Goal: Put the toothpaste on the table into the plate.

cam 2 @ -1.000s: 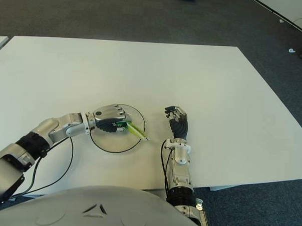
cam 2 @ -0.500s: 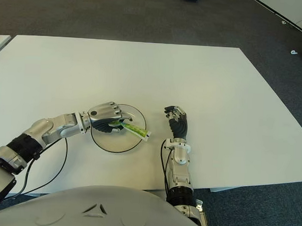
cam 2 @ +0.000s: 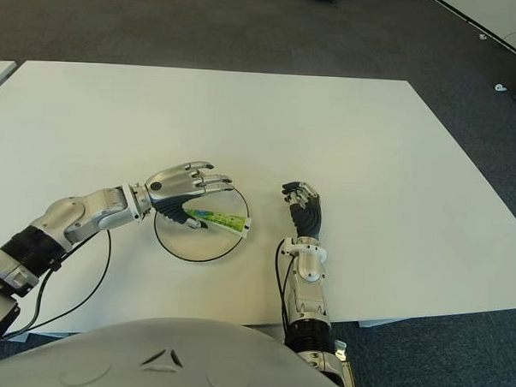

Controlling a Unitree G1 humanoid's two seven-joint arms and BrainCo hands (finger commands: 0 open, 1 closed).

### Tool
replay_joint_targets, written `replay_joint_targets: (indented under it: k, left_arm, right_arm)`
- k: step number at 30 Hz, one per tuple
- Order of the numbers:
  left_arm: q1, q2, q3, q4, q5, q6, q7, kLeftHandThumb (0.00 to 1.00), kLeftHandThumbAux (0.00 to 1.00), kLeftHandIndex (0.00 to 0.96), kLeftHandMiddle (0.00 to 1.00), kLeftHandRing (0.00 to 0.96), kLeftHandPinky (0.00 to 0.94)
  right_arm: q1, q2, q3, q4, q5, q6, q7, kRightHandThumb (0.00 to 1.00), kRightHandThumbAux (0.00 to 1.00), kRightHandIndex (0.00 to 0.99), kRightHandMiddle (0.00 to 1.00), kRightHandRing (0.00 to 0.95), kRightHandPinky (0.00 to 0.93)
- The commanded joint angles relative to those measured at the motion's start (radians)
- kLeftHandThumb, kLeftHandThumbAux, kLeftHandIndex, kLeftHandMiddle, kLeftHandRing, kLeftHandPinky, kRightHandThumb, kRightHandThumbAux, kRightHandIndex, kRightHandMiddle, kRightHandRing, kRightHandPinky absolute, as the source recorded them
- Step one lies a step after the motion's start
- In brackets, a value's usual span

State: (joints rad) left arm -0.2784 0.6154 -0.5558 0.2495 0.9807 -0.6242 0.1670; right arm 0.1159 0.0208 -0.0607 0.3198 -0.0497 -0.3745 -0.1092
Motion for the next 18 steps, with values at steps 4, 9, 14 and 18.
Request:
replay_joint_targets:
  k: [4, 9, 14, 18]
  left_arm:
    - [0.013, 0.013, 0.017, -0.01, -0.01, 0.002, -0.018, 0.134, 0.34, 0.0, 0.0, 0.0, 0.0]
    - [0.012, 0.009, 0.034, -0.01, -0.051, 0.003, -0.048, 0.142, 0.334, 0.0, 0.0, 0.0, 0.0]
    - [0.011, -0.009, 0.068, 0.005, -0.128, 0.015, -0.082, 0.182, 0.345, 0.0, 0.0, 0.0, 0.0]
    - [0.01, -0.033, 0.108, 0.04, -0.212, 0.031, -0.095, 0.201, 0.356, 0.0, 0.0, 0.0, 0.0]
  right_arm:
    - [-0.014, -0.001, 0.001, 0.018, 0.005, 0.006, 0.005, 0.706, 0.73, 0.427, 0.454, 0.425, 0.424]
    - [-0.016, -0.003, 0.001, 0.024, 0.008, -0.002, 0.012, 0.706, 0.73, 0.426, 0.455, 0.428, 0.423]
    - [-0.021, -0.002, -0.001, 0.034, 0.008, -0.006, 0.013, 0.706, 0.73, 0.426, 0.452, 0.423, 0.418]
    - [-0.022, -0.001, -0.001, 0.035, 0.003, -0.005, 0.007, 0.706, 0.73, 0.426, 0.444, 0.417, 0.414]
